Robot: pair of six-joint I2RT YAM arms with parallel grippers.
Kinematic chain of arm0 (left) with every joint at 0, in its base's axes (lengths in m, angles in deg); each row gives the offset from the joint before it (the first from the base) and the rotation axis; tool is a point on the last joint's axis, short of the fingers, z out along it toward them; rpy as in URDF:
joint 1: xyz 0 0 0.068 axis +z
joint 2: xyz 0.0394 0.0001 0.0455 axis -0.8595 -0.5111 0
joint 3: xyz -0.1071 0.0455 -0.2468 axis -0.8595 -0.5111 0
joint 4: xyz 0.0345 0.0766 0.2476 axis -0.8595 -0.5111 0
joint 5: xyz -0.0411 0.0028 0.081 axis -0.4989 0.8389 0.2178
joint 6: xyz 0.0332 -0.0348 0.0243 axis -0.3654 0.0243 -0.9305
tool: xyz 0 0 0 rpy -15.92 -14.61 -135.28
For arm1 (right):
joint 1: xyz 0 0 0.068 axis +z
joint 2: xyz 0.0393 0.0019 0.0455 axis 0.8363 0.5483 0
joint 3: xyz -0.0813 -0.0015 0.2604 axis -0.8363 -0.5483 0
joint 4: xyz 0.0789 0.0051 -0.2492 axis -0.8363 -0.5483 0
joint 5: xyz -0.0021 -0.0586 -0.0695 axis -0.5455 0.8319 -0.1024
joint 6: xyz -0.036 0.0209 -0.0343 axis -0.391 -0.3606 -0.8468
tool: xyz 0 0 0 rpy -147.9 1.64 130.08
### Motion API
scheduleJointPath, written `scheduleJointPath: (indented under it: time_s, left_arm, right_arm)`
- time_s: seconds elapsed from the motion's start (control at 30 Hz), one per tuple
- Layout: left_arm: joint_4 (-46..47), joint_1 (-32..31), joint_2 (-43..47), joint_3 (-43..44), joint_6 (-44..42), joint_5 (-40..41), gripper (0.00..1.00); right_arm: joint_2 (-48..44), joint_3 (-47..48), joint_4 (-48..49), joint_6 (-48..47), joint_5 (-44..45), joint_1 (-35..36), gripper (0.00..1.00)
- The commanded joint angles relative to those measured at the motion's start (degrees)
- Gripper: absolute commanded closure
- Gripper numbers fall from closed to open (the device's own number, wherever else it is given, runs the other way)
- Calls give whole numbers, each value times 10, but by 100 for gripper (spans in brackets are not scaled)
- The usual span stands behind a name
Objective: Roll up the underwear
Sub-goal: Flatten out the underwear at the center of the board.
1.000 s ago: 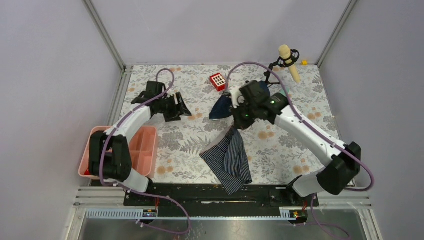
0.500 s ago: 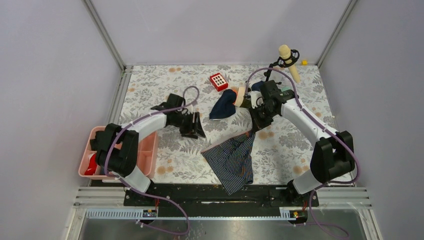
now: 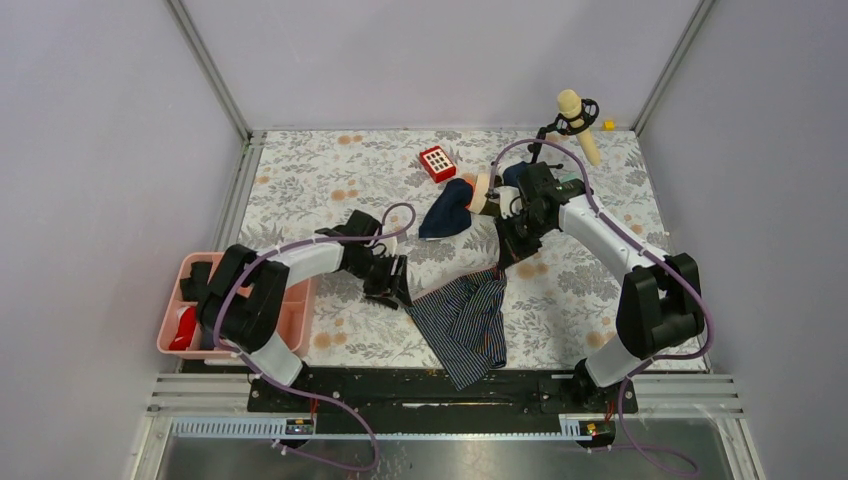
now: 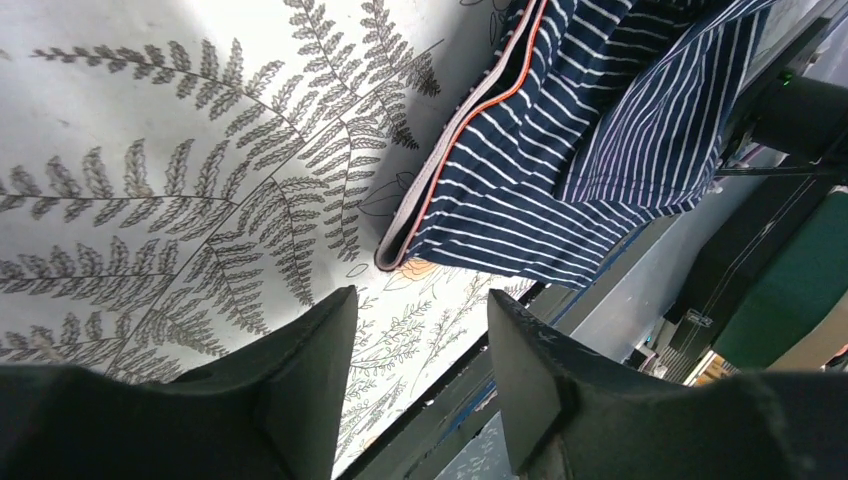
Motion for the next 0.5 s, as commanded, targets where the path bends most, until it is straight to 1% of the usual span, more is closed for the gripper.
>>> scheduleJointPath:
  time_s: [0.0, 0.1, 0.23, 0.33, 0.37, 0.47]
  left_arm:
    - [35, -12, -17, 5, -17, 7, 51]
    - [30, -22, -50, 34, -27, 0, 57]
    - [14, -39, -91, 57, -47, -43, 71]
    - [3, -42, -91, 70, -57, -44, 81]
    - [-5, -42, -88, 77, -69, -39, 87]
    - [-41, -36, -68, 116, -116, -21, 96]
  right_arm:
    - [-24, -1, -7, 8, -20, -2, 100]
    - [-28, -3, -10, 5, -20, -2, 100]
    - [-35, -11, -10, 3, -16, -6, 100]
    - [-43, -6, -18, 3, -15, -12, 100]
    - [-46, -1, -24, 0, -15, -12, 100]
    - [-60, 25, -45, -19, -16, -15, 100]
